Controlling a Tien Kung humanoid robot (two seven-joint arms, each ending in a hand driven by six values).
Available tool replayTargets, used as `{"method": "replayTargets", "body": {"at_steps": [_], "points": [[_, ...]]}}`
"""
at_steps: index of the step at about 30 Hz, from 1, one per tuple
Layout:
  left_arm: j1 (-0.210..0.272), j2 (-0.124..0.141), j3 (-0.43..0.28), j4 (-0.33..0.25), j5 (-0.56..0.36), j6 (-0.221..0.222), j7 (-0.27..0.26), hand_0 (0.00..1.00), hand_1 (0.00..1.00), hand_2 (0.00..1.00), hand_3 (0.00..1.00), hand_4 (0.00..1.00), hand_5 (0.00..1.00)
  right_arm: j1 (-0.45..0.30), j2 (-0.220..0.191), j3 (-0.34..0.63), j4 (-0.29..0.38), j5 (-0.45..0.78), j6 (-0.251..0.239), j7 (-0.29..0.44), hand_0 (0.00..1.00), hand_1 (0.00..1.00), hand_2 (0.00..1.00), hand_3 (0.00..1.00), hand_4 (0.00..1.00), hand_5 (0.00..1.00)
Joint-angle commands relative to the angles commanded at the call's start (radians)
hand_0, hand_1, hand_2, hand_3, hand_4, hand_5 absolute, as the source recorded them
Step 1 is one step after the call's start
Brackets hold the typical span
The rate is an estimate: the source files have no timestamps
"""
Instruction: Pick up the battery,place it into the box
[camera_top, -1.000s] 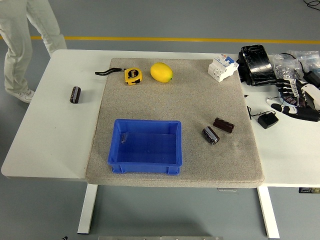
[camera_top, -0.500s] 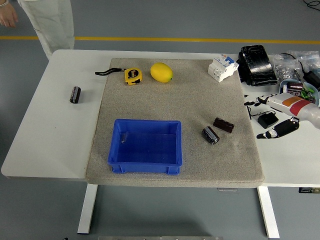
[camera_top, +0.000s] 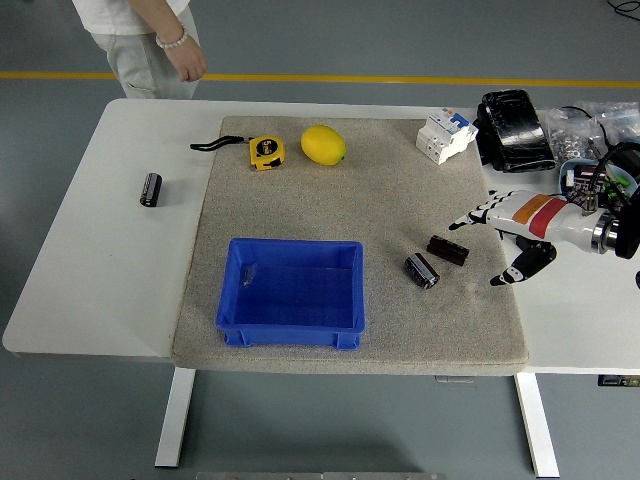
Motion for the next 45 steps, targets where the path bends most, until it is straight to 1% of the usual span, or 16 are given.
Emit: {"method": "replayTargets", "body": {"at_steps": [1,2,6,7,9,12,13,18,19,23,28,30,31,36,37,45], "points": [[0.001,0.000,-0.002,0.000,0.003,0.000,0.001,0.773,0.869,0.874,0.682,0.778,0.634,0.010,0.007,-0.014,-0.012,-0.015,-0.024,0.007,0.781,0.793,0.855,0.931,0.967,0.200],[0.001,0.000,-0.003,0.000,0.004,0.001,0.001,0.773,0.869,0.874,0.682,0.778,0.634,0.015,0.010,-0.021,-0.017,-0.022,-0.037,0.011,0.781,0.793,0.855,0.931,0.967,0.200],[0.001,0.002,-0.010,-0.001,0.015,0.001,0.004,0.773,0.869,0.874,0.682,0.778,0.634,0.060,0.025,-0.091,-0.047,-0.050,-0.112,0.025,0.781,0.793,0.855,0.931,0.967,0.200],[0.001,0.002,-0.012,-0.001,0.017,0.000,0.004,0.773,0.868,0.873,0.682,0.778,0.634,0.068,0.027,-0.103,-0.052,-0.052,-0.122,0.025,0.785,0.795,0.860,0.924,0.923,0.152],[-0.001,0.002,-0.017,-0.002,0.026,0.000,0.007,0.773,0.868,0.873,0.682,0.778,0.634,0.094,0.036,-0.139,-0.072,-0.057,-0.152,0.025,0.785,0.795,0.860,0.924,0.923,0.152],[-0.003,0.004,-0.018,-0.003,0.029,0.000,0.008,0.773,0.868,0.873,0.682,0.778,0.634,0.121,0.046,-0.173,-0.094,-0.057,-0.184,0.025,0.785,0.795,0.860,0.924,0.923,0.152],[-0.004,0.004,-0.019,-0.003,0.032,-0.001,0.008,0.771,0.867,0.873,0.681,0.778,0.633,0.130,0.048,-0.185,-0.099,-0.057,-0.192,0.025,0.776,0.780,0.841,0.891,0.876,0.103],[-0.008,0.005,-0.017,-0.002,0.029,0.000,0.006,0.771,0.867,0.873,0.681,0.778,0.633,0.165,0.060,-0.239,-0.118,-0.054,-0.233,0.025,0.776,0.780,0.841,0.891,0.876,0.103],[-0.010,0.005,-0.017,-0.002,0.028,0.001,0.006,0.768,0.867,0.872,0.682,0.778,0.633,0.172,0.064,-0.252,-0.125,-0.054,-0.242,0.025,0.763,0.770,0.828,0.867,0.861,0.087],[-0.014,0.005,-0.015,-0.002,0.026,0.002,0.005,0.768,0.867,0.872,0.682,0.778,0.633,0.190,0.072,-0.295,-0.142,-0.056,-0.254,0.025,0.763,0.770,0.828,0.867,0.861,0.087],[-0.016,0.006,-0.015,-0.002,0.024,0.003,0.003,0.763,0.866,0.869,0.680,0.778,0.632,0.199,0.072,-0.339,-0.141,-0.056,-0.258,0.025,0.763,0.769,0.826,0.864,0.865,0.087],[-0.017,0.006,-0.016,-0.001,0.024,0.004,0.003,0.763,0.866,0.869,0.680,0.778,0.632,0.201,0.074,-0.351,-0.144,-0.055,-0.258,0.025,0.763,0.769,0.826,0.864,0.865,0.087],[-0.017,0.006,-0.016,-0.002,0.025,0.004,0.003,0.762,0.861,0.865,0.677,0.778,0.632,0.202,0.077,-0.358,-0.148,-0.054,-0.259,0.025,0.765,0.768,0.826,0.867,0.881,0.108],[-0.021,0.005,-0.024,-0.003,0.039,0.003,0.008,0.762,0.861,0.865,0.677,0.778,0.632,0.207,0.092,-0.377,-0.166,-0.059,-0.264,0.025,0.765,0.768,0.826,0.867,0.881,0.108],[-0.022,0.006,-0.024,-0.003,0.040,0.003,0.008,0.761,0.859,0.865,0.677,0.779,0.632,0.208,0.093,-0.379,-0.169,-0.061,-0.265,0.025,0.764,0.768,0.830,0.913,0.856,0.076],[-0.029,0.005,-0.025,-0.006,0.044,0.004,0.011,0.760,0.859,0.864,0.677,0.778,0.632,0.218,0.118,-0.409,-0.212,-0.065,-0.278,0.025,0.761,0.768,0.829,0.903,0.846,0.065]]}}
